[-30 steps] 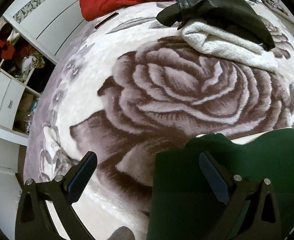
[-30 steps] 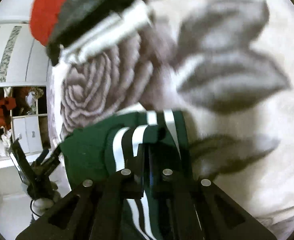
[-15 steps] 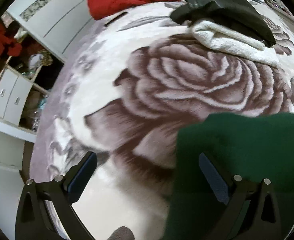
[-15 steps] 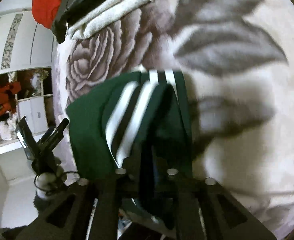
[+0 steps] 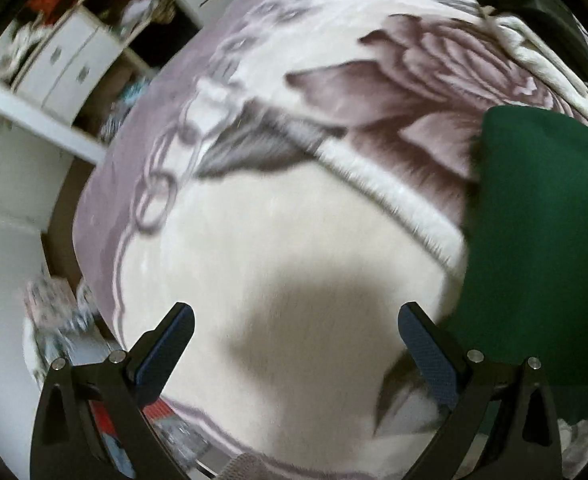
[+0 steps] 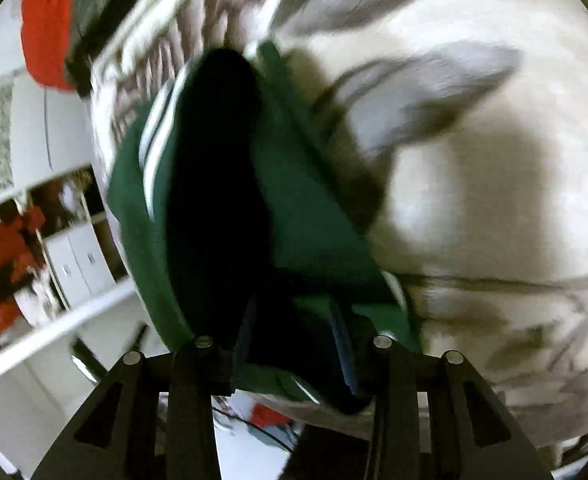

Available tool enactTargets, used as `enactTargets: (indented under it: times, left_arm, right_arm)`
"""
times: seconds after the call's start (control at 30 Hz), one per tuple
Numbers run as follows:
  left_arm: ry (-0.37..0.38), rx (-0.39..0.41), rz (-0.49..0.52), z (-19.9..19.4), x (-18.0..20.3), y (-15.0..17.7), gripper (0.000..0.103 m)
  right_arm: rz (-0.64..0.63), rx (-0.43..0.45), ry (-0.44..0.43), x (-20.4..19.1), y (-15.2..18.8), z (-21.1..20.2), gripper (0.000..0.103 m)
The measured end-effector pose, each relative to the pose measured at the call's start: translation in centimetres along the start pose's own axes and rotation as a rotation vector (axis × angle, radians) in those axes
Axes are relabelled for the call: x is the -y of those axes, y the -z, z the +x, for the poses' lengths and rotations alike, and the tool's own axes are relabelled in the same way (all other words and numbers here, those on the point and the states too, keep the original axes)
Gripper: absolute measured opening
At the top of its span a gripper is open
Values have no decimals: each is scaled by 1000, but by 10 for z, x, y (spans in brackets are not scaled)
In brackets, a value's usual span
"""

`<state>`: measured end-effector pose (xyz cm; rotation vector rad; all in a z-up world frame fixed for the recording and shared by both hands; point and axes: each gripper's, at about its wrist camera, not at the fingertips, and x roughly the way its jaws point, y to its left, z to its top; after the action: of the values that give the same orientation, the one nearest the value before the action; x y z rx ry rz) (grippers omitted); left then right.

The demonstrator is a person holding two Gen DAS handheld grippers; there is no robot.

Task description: Fold large clothes

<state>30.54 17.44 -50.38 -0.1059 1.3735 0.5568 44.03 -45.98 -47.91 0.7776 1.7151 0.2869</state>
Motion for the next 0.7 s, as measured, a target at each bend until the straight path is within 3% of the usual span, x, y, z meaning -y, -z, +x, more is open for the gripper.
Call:
enactTargets:
  times: [0.17, 0.3, 0.33, 0.37, 0.4, 0.47, 0.6, 0.7]
  left_arm:
    - [38, -7, -20, 1, 2, 17, 103]
    - [55, 12, -8, -5, 12, 18, 103]
    - [59, 18, -5, -7, 13, 18, 103]
    - [63, 21, -3, -8, 15, 17, 103]
    - [76, 25, -3, -10, 17, 17, 103]
    - [114, 24, -1, -12, 22, 15, 103]
    - [161, 28, 41, -8, 44, 13, 103]
    - [117, -7, 74, 9, 59, 12, 103]
  right_arm:
    - [-83, -11, -74, -12, 18, -4, 57]
    - [-184, -102, 25, -28, 16, 45, 57]
    - [-215, -59, 80, -34, 18, 51, 52]
    - [-234, -37, 127, -38, 21, 54, 31]
    - [-236, -29, 154, -40, 23, 53, 19]
    - [-196, 24, 153, -41, 30, 34, 6]
    - [-174, 156, 186, -33, 40, -15, 2]
    - [-138, 97, 215, -8, 32, 10, 2]
